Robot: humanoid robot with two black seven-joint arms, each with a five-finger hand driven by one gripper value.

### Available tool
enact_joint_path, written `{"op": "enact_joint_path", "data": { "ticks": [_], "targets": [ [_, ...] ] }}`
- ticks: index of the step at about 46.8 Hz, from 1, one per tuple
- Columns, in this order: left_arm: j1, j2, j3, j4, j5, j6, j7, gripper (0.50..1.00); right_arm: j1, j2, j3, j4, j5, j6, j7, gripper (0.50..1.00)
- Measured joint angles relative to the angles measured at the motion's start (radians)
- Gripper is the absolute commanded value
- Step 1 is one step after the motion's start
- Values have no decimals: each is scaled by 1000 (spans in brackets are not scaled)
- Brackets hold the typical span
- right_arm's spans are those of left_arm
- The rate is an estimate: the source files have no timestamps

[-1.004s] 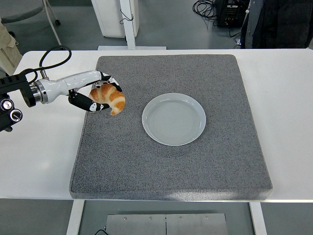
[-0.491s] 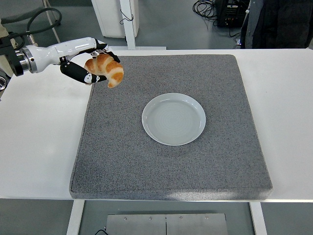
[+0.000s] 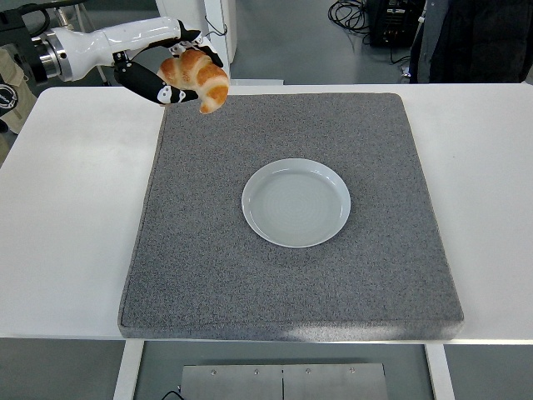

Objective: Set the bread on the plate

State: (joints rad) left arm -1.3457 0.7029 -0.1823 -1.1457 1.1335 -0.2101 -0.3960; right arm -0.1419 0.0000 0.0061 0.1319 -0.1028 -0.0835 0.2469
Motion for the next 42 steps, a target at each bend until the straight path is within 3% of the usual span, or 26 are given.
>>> {"op": "enact_joint_path", "data": {
  "ticks": [31,42],
  "targets": [
    [-76,-246,50,46,19,-3,4,500,0,0,0,0,0,0,0,1000],
    [-81,-292,76,50,46,2,3,500,1,0,0,0,0,0,0,1000]
  ]
}}
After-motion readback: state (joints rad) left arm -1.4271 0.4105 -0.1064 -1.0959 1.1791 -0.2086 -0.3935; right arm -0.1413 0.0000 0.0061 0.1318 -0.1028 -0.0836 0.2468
